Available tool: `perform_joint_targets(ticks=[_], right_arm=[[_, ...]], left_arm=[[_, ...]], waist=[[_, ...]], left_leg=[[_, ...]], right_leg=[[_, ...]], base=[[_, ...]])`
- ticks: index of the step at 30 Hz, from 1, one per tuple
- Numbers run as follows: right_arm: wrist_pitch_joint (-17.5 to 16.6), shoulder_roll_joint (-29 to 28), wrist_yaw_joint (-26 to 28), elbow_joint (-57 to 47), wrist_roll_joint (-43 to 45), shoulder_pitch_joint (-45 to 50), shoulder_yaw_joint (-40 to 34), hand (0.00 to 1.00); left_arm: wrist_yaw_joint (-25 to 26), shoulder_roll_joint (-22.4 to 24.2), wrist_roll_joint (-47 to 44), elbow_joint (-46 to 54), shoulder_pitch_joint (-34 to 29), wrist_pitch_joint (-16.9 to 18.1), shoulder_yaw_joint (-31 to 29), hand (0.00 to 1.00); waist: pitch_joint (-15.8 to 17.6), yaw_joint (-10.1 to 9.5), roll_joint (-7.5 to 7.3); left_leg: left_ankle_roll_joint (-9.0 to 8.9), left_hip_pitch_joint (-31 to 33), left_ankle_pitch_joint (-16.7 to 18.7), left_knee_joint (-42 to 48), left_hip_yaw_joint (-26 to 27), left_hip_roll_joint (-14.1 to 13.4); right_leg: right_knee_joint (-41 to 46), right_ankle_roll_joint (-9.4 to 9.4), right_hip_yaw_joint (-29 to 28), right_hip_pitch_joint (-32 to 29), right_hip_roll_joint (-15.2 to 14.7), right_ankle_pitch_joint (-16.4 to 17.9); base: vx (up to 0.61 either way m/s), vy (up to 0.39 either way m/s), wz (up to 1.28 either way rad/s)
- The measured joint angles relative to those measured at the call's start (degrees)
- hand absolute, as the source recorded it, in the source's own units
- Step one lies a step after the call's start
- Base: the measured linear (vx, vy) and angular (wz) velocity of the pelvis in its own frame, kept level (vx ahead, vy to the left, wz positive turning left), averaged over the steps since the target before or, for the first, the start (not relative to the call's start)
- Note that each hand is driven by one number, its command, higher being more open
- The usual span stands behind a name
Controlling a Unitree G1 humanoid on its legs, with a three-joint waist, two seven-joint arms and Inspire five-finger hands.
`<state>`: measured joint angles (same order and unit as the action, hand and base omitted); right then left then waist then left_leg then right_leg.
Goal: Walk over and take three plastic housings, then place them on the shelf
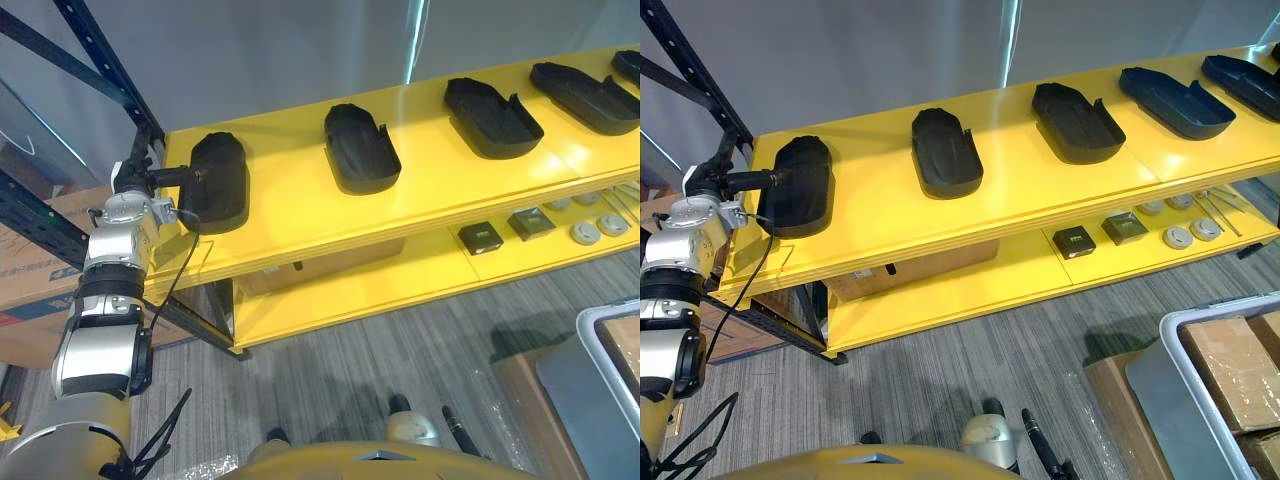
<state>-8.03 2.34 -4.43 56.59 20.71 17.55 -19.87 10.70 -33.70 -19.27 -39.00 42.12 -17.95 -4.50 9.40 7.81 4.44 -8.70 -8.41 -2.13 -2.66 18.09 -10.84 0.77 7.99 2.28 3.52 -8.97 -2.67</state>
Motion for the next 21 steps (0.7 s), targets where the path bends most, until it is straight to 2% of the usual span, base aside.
perform_joint_targets(ticks=[3, 6, 9, 10, 14, 15, 17, 18, 21], right_arm=[[0.3, 0.0, 0.0, 0.0, 0.0, -0.4, -1.0, 1.0], [0.8, -0.1, 0.1, 0.1, -0.2, -0.7, -3.2, 1.0], [1.2, 0.0, 0.1, 0.3, -0.3, -1.1, -5.7, 1.0], [1.2, 0.0, 0.1, 0.4, -0.3, -1.1, -5.8, 1.0], [1.3, 0.0, 0.3, 1.4, -1.6, -1.7, -7.1, 1.0], [1.4, -0.1, 0.4, 1.4, -2.4, -1.7, -7.1, 1.0], [1.4, -0.2, 0.3, 1.4, -2.4, -1.6, -7.1, 1.0], [1.4, -0.6, 0.1, 1.5, -2.5, -1.3, -7.1, 1.0], [1.4, -1.8, -0.1, 1.5, -2.5, -0.3, -6.9, 1.0]], left_arm=[[0.0, -0.3, -2.0, 3.4, 0.0, 3.3, 1.3, 1.0], [-0.3, -0.7, -5.7, 9.3, 0.0, 6.8, 1.5, 1.0], [-1.0, -2.1, -8.7, 18.2, -0.1, 12.0, 1.5, 1.0], [-1.1, -2.3, -9.1, 19.2, -0.2, 12.1, 1.5, 1.0], [-2.7, -4.1, -12.5, 34.1, -7.1, 16.3, 0.9, 1.0], [-3.0, -3.7, -13.9, 38.9, -11.0, 17.0, 0.3, 1.0], [-4.0, 0.5, -14.6, 45.6, -19.3, 18.1, -1.6, 1.0], [-4.9, 4.7, -14.5, 48.4, -24.6, 18.3, -2.3, 1.0], [-6.6, 13.2, -12.7, 51.0, -35.9, 19.0, -1.9, 1.0]], waist=[[-0.6, -0.17, 0.16], [-1.8, -1.46, 0.43], [-2.8, -2.66, 0.26], [-3.0, -2.74, 0.22], [-5.1, -3.02, -0.07], [-5.6, -3.04, -0.06], [-6.2, -3.25, -0.32], [-6.5, -3.4, -0.29], [-6.5, -4.42, -0.74]], left_leg=[[0.07, -0.3, -0.5, -0.7, -0.7, 0.2], [0.03, -0.2, -0.5, -1.2, -0.7, 0.2], [-0.03, -0.9, -0.7, -1.8, -0.7, 0.2], [-0.03, -0.9, -0.7, -1.8, -0.7, 0.2], [-0.06, -1.1, -0.7, -2.1, -0.7, 0.3], [-0.14, -1.1, -0.6, -2.1, -0.7, 0.2], [-0.24, -1.1, -0.5, -2.1, -0.8, 0.2], [-0.27, -1.2, -0.5, -2.1, -1.2, 0.2], [-0.79, -1.1, 0.0, -2.2, -2.1, 0.1]], right_leg=[[-0.3, 0.0, 0.7, 0.6, -0.2, 0.0], [-1.0, -0.01, 0.7, 0.7, -0.1, 0.0], [-1.0, -0.01, 0.8, 1.2, 0.0, 0.0], [-1.0, -0.02, 0.8, 1.2, 0.0, 0.0], [-1.7, -0.03, 0.9, 1.7, 0.0, 0.0], [-1.8, -0.03, 1.1, 1.8, 0.0, 0.0], [-1.9, -0.1, 1.3, 2.0, 0.0, 0.1], [-1.9, -0.27, 1.7, 2.4, 0.0, 0.3], [-1.8, -0.6, 2.6, 2.8, 0.0, 0.7]], base=[[-0.01, 0.0, 0.1], [0.0, -0.002, 0.01], [0.0, 0.0, 0.0], [0.0, 0.0, 0.0], [0.03, 0.0, 0.02], [0.0, 0.0, 0.0], [0.0, -0.003, 0.04], [-0.01, -0.005, 0.13], [-0.02, -0.004, 0.16]])
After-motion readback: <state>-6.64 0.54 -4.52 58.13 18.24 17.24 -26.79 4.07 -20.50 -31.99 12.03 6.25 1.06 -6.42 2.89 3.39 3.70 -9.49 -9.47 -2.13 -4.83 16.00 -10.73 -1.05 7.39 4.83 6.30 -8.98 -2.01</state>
